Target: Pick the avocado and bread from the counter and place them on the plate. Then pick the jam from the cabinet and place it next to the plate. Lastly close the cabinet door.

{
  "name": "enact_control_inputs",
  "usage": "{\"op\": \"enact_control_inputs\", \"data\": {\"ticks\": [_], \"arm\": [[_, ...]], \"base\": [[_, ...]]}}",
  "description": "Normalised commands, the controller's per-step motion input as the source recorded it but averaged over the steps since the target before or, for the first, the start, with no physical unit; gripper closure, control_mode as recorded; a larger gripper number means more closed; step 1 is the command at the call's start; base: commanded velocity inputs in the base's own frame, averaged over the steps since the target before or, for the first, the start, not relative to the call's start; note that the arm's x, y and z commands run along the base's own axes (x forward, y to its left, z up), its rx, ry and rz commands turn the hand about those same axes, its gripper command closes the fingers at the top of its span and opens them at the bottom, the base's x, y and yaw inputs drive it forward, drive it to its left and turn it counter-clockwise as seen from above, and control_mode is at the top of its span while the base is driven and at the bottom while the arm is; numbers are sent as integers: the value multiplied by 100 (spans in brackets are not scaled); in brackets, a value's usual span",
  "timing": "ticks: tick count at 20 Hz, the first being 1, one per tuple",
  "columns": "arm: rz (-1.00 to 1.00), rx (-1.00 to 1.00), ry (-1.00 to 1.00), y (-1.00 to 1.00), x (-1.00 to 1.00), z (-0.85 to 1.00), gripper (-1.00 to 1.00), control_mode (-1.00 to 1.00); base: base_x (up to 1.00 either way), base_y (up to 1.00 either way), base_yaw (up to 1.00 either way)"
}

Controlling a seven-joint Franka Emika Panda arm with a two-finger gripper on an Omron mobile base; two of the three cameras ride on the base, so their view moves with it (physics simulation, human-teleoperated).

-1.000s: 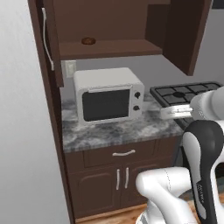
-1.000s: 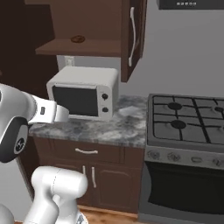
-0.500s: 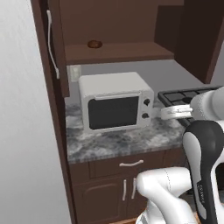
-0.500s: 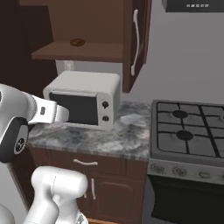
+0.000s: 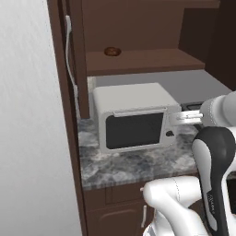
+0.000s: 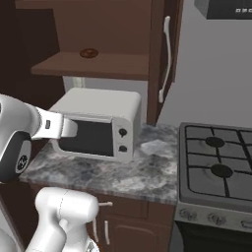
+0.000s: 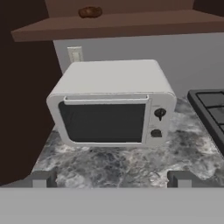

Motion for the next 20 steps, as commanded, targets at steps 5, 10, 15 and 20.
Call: {"op": "enact_control_inputs", "data": {"ticks": [5,10,15,20], "arm": [[0,0,0,0,0,0,-100,100],[0,0,0,0,0,0,-100,100],[0,0,0,0,0,0,-100,100],[0,0,-10,0,-15,21,-100,-100]], "base": [[41,14,2],[12,2,2],[2,0,0],[0,0,0]]}}
